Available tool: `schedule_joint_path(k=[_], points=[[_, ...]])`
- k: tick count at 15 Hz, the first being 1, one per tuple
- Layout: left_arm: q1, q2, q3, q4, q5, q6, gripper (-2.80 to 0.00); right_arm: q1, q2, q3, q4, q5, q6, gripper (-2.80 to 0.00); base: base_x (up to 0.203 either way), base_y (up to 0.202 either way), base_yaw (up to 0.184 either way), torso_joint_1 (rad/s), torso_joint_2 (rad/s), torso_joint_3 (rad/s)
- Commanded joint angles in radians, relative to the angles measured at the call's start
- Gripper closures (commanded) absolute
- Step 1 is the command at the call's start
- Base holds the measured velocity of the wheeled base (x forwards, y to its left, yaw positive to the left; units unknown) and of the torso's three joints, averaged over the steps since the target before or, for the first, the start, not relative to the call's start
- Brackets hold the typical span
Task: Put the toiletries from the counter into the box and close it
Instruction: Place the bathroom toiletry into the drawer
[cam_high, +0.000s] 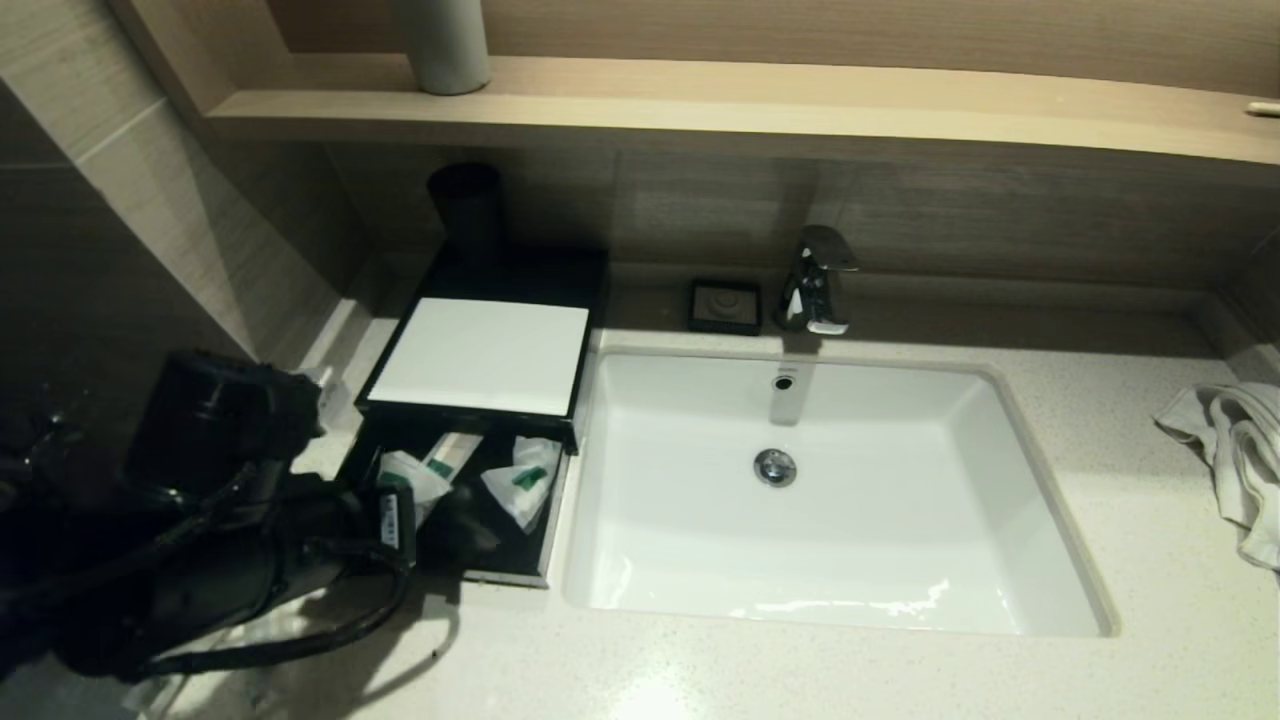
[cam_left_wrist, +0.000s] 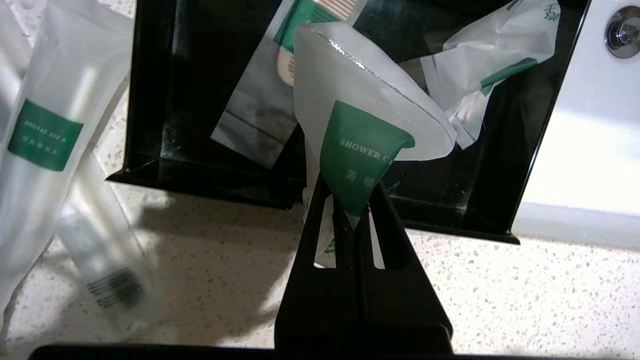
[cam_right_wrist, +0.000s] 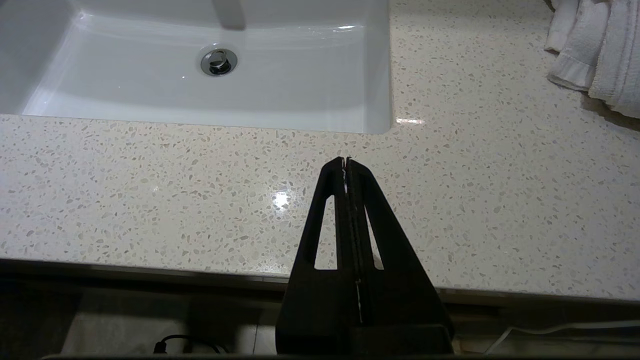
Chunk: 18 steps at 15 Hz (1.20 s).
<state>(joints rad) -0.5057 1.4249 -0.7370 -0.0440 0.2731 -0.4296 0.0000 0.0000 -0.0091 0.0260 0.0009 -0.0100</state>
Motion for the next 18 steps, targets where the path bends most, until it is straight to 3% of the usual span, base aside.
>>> schedule_joint_path(k=[1,7,12,18], points=[[-0.006,0.071,-0.033,-0.001,0.002,0.0,0.0,0.0,0.0,0.0,0.002,0.001,-0.001,0.0,0.0,0.0,0.0,0.0,0.0,0.0],[-0.025,0.133,-0.11,0.0,0.002,0.002,0.0,0.0,0.0,0.0,0.0,0.001,-0.001,0.0,0.0,0.0,0.0,0.0,0.0,0.0],[-0.086,0.153,-0.114,0.001,0.002,0.007,0.0,0.0,0.0,0.0,0.0,0.001,-0.001,0.0,0.0,0.0,0.0,0.0,0.0,0.0],[-0.102,0.189,-0.124,0.0,0.003,0.035,0.0,0.0,0.0,0.0,0.0,0.001,-0.001,0.0,0.0,0.0,0.0,0.0,0.0,0.0]])
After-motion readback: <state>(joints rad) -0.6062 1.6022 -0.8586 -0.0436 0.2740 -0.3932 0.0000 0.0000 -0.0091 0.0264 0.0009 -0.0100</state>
